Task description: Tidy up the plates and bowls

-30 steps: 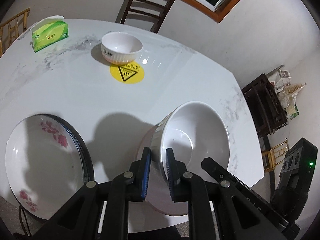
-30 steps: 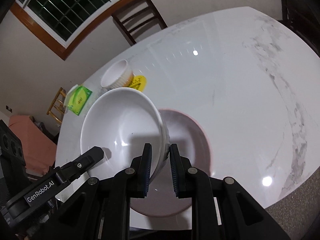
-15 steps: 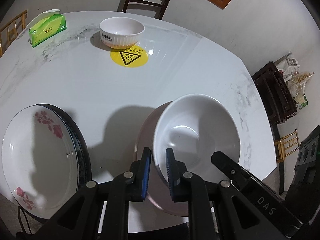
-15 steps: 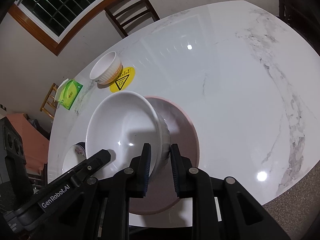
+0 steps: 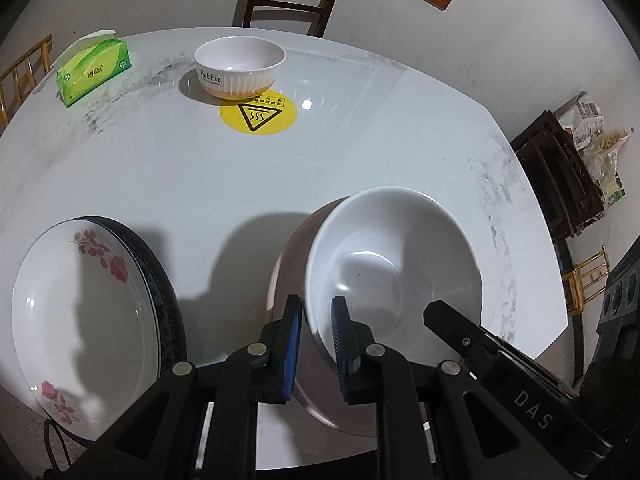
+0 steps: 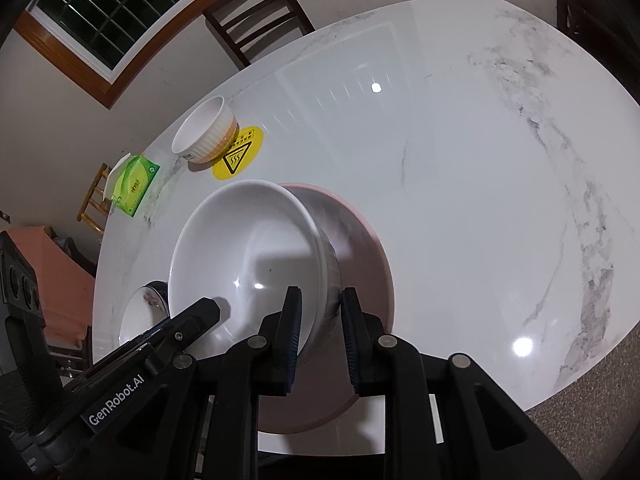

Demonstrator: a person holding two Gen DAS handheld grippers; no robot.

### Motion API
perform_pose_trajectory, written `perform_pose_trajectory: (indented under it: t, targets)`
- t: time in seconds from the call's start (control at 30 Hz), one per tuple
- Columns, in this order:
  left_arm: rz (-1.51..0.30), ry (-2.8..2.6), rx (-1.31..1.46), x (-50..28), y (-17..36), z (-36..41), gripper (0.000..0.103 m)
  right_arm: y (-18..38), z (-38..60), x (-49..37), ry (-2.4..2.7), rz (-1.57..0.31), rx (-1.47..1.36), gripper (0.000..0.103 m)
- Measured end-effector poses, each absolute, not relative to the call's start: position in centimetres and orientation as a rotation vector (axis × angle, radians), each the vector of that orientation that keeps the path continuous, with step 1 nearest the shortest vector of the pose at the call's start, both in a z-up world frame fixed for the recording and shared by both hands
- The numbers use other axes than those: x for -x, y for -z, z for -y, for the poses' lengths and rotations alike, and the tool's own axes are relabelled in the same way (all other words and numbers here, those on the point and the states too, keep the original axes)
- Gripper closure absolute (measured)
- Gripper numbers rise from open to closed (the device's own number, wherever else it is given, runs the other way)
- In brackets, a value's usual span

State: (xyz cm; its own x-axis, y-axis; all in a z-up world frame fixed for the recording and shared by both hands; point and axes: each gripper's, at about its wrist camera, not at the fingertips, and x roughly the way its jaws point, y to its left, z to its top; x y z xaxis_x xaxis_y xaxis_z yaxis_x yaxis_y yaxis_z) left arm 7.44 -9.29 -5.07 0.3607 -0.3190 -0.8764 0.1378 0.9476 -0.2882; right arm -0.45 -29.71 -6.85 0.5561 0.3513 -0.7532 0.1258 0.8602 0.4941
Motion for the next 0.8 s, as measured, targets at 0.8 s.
perform_pose_trajectory:
  t: [0.8]
  targets:
    - [-1.134, 0.245, 0.067, -7.3, 5.1, 10.4, 0.087, 7.1, 29.6, 0.5, -0.150, -0.986, -0.554, 0.082]
